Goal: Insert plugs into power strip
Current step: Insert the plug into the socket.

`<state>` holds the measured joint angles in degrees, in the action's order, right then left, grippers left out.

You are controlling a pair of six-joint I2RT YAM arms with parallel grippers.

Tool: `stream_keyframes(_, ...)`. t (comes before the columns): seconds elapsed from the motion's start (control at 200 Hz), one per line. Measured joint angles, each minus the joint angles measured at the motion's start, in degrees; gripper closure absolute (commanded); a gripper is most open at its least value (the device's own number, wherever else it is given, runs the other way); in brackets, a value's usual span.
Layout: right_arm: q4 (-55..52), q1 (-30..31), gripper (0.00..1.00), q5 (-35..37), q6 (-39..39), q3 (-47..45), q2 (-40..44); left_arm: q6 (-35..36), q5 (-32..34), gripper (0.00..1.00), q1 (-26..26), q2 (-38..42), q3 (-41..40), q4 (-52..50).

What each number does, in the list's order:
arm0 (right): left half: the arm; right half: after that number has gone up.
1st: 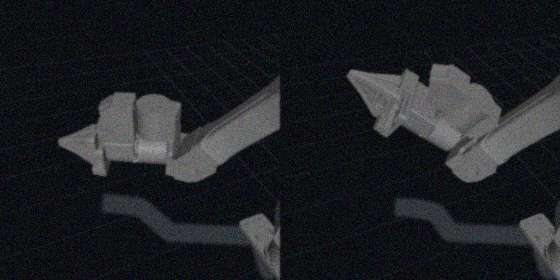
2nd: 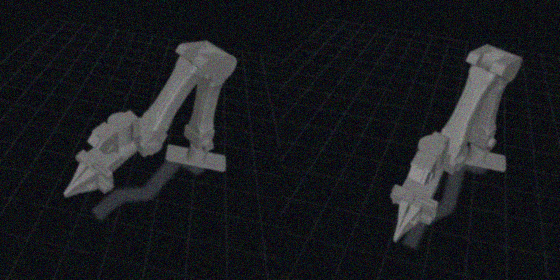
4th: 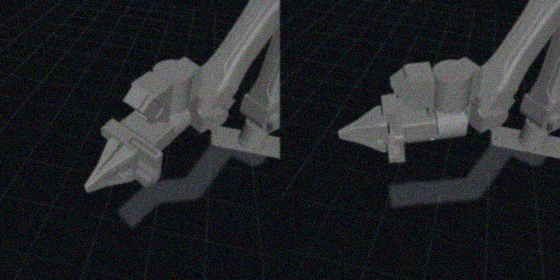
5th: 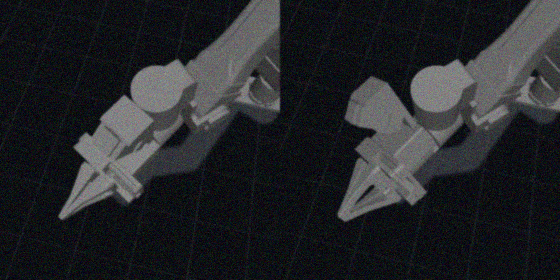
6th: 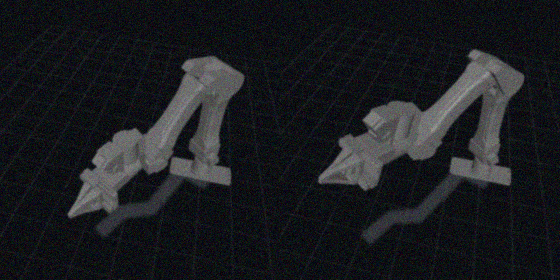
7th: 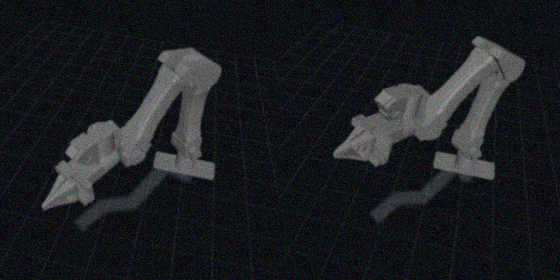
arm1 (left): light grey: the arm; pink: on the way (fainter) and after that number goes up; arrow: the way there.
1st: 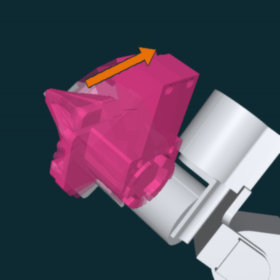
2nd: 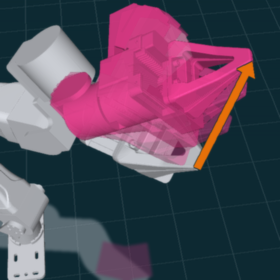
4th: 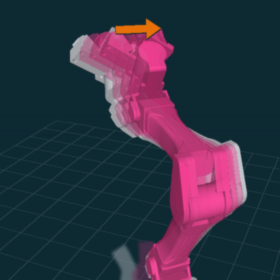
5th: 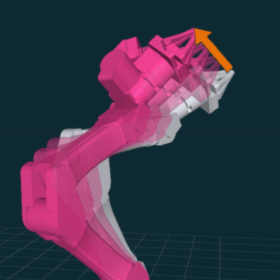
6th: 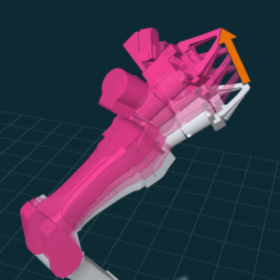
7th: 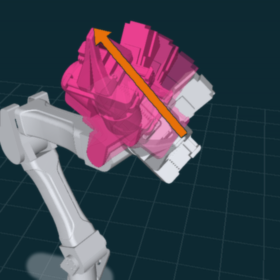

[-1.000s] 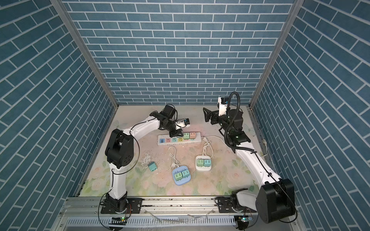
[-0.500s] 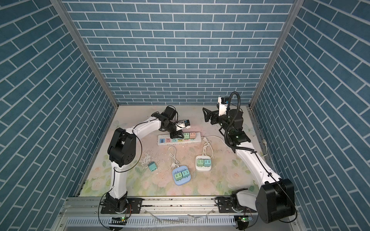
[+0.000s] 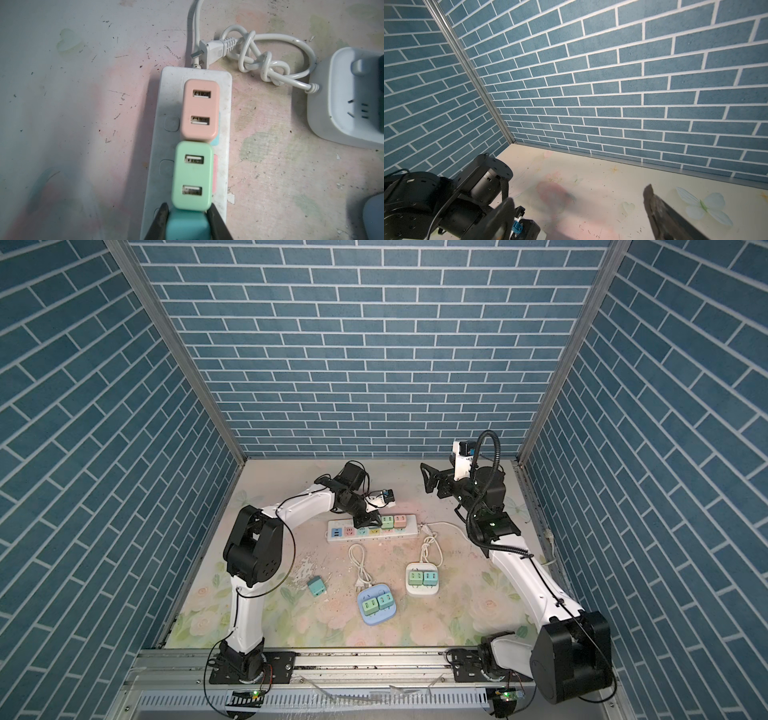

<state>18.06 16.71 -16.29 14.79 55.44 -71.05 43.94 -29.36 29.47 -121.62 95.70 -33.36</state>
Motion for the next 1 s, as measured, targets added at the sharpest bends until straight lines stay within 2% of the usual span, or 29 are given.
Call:
stream_keyframes(0.46, 0.02, -0.04, 0.01, -0.48, 0.02, 0.00, 0.00, 1.60, -1.29, 1.00, -0.20, -0.83, 1.16, -1.60)
stream_keyframes(1.0, 0.28, -0.28, 0.01, -1.11, 0.44, 0.00, 0.00, 1.79, 3.28, 1.00, 1.33, -5.35, 9.03, -10.16)
